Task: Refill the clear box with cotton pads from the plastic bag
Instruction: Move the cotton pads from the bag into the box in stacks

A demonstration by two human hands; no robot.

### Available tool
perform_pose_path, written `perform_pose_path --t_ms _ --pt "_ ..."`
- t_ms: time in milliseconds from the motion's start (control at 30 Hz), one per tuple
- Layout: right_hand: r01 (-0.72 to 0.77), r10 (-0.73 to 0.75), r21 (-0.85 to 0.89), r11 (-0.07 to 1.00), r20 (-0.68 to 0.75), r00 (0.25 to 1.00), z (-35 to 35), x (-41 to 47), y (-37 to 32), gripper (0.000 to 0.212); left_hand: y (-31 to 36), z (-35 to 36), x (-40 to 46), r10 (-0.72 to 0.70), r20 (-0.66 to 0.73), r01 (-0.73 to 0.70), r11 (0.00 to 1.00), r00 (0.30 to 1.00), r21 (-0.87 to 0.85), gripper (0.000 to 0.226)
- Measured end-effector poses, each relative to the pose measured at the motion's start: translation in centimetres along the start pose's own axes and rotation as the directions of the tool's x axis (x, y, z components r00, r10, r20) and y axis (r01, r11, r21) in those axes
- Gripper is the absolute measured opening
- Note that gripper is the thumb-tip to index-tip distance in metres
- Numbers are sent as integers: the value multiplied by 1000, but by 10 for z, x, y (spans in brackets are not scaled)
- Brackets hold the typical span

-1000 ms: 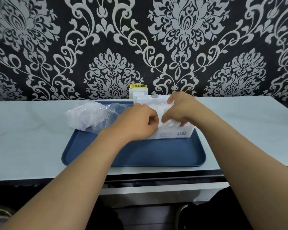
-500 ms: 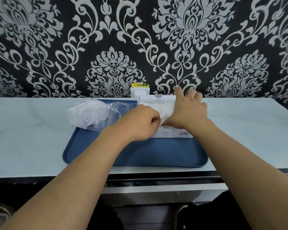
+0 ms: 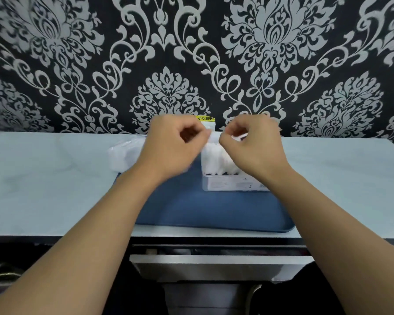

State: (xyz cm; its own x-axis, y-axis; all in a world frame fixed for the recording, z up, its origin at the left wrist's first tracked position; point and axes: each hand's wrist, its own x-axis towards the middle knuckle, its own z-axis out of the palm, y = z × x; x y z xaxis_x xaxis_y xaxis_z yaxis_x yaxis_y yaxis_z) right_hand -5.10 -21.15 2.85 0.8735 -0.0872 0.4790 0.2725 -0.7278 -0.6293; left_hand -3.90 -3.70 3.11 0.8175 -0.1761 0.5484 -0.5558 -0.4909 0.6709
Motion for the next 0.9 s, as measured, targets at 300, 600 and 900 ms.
perform_pose_path --t_ms 300,600,900 --pt "285 -235 -7 958 548 803 58 -11 -31 41 -104 -73 -12 -634 -24 590 704 773 394 73" --pt "242 -161 -11 970 718 677 80 7 -36 34 -115 -83 -20 -602 198 567 797 774 209 36" --pt "244 -180 8 970 698 693 82 -6 -40 66 -102 -81 -15 -571 287 582 812 770 53 26"
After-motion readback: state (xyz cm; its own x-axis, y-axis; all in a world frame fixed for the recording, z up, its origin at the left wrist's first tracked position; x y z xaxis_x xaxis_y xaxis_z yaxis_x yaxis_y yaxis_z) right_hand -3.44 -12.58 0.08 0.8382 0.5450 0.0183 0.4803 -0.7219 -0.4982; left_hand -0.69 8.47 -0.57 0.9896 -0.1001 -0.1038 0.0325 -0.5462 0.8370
